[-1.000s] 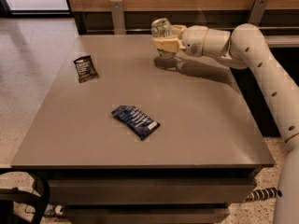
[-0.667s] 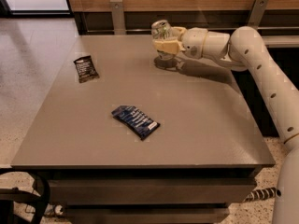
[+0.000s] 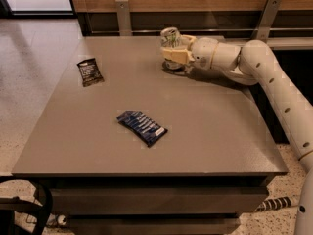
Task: Place 7up can upright
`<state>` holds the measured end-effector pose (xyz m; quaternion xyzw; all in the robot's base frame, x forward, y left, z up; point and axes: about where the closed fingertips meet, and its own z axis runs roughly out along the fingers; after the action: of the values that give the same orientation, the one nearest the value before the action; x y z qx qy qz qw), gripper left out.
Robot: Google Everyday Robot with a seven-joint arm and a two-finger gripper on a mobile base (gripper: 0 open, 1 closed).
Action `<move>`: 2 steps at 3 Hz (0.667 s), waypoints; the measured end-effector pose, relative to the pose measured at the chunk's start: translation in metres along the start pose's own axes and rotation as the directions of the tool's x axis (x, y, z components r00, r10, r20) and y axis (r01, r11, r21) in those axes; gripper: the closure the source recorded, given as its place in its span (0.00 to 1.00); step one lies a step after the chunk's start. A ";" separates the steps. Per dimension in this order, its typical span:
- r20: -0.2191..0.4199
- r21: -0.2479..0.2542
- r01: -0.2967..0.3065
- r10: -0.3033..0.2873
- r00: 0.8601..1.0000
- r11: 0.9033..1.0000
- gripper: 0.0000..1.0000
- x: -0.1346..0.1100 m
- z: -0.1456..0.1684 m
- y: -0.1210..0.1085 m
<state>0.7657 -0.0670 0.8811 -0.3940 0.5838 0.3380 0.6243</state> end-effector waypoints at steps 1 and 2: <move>0.018 0.018 -0.017 0.017 1.000 1.000 1.00 0.011 -0.005 0.002; 0.018 0.019 -0.018 0.017 1.000 1.000 0.84 0.011 -0.005 0.002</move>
Offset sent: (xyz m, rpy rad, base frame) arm -0.0023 -0.0034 -0.0092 0.0204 0.0052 -0.0135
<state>0.7626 -0.0712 0.8704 -0.3797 0.5847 0.3414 0.6304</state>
